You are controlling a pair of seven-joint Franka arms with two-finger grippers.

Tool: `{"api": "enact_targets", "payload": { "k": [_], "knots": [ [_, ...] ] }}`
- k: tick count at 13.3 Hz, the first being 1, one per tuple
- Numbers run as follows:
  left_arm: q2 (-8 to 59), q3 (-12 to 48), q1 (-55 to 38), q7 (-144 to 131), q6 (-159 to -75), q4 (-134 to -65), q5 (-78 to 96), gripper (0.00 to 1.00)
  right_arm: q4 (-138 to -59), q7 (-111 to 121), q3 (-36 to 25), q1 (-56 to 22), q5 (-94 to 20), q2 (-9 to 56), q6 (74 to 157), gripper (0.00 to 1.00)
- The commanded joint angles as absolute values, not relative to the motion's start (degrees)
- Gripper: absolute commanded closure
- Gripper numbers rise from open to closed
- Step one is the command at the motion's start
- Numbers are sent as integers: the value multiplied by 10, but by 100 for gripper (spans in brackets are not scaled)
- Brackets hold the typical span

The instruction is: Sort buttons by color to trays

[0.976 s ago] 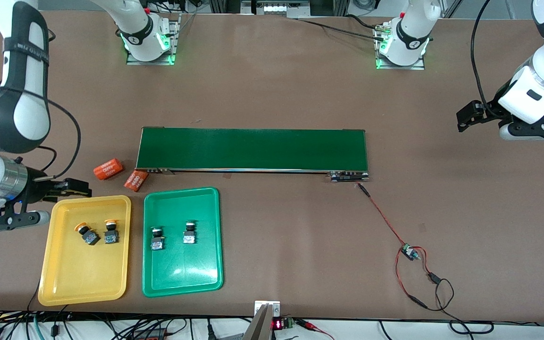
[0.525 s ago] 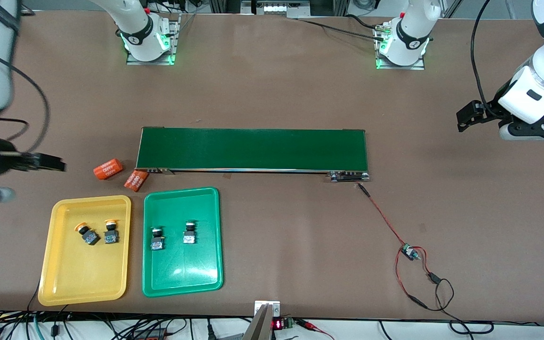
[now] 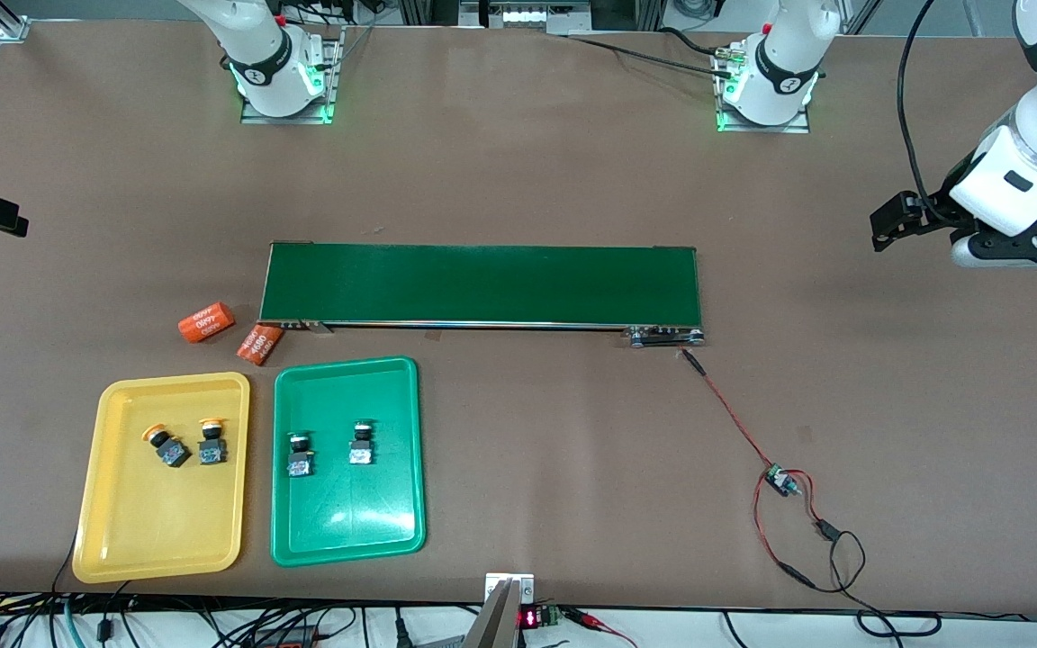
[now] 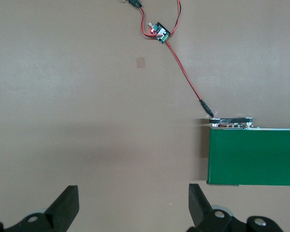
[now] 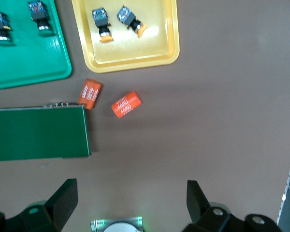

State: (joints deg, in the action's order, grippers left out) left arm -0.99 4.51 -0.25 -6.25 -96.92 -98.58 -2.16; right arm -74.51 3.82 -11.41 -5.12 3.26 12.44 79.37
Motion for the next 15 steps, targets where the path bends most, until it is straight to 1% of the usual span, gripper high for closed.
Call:
{"api": "enact_targets", "payload": {
  "k": [1, 5, 8, 12, 15],
  "knots": [
    [-4, 48, 1, -64, -957, -969, -16, 0, -811, 22, -101, -42, 32, 103, 859, 0],
    [-4, 48, 1, -64, -957, -969, -16, 0, -813, 22, -98, -52, 20, 103, 868, 0],
    [-4, 48, 1, -64, -957, -969, -16, 0, -816, 25, -98, -60, 27, 84, 858, 0],
    [-4, 48, 1, -64, -957, -969, -16, 0, -873, 23, -98, -60, 28, 46, 879, 0],
    [-4, 48, 1, -64, -957, -969, -16, 0, -895, 22, -98, -61, 22, 27, 891, 0]
  ]
}}
